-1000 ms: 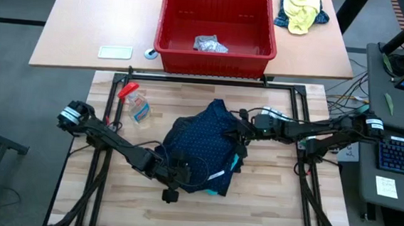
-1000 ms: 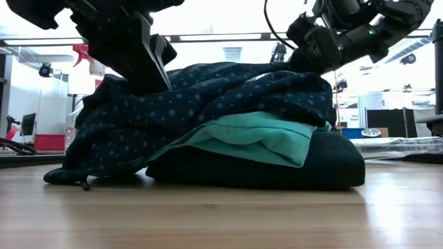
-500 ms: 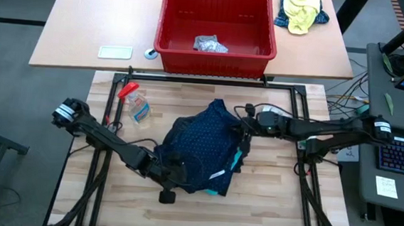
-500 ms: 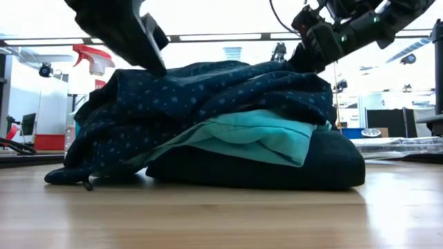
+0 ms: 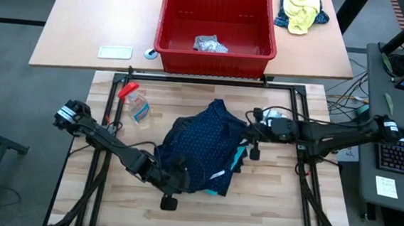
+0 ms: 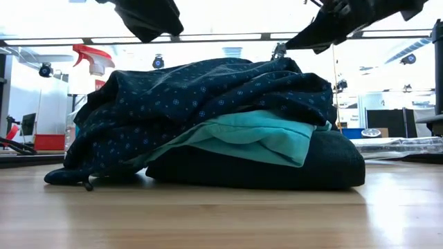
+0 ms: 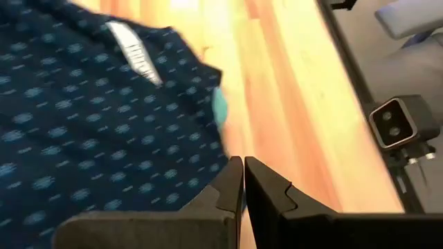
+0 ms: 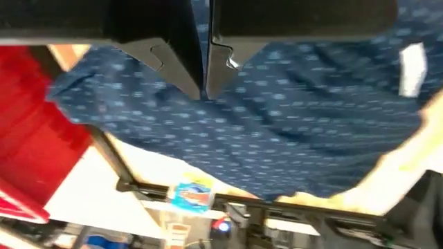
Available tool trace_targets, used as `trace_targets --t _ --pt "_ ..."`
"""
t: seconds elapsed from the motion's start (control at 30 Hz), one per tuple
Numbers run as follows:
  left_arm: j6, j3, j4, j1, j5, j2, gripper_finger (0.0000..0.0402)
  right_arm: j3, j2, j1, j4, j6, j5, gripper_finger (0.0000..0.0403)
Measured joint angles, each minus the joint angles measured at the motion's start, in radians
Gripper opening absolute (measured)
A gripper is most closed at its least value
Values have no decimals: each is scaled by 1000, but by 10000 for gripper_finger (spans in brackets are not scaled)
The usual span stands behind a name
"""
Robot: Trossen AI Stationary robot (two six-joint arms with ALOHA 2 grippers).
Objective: Fold Laundry from Bin
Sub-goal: Fold the blue polo shirt
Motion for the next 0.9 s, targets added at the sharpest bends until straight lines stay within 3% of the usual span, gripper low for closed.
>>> trace_targets --t 0.2,0.47,0.77,0.9 --pt "-12 -2 75 -30 -2 91 0 -13 65 77 -3 31 3 12" --pt "-35 -2 96 -23 -43 231 0 -18 145 80 -119 71 295 12" --pt "-113 -2 97 -28 -21 234 0 -19 101 80 -232 126 318 12" --pt "-125 28 76 -42 33 208 0 -20 45 80 -268 147 337 12"
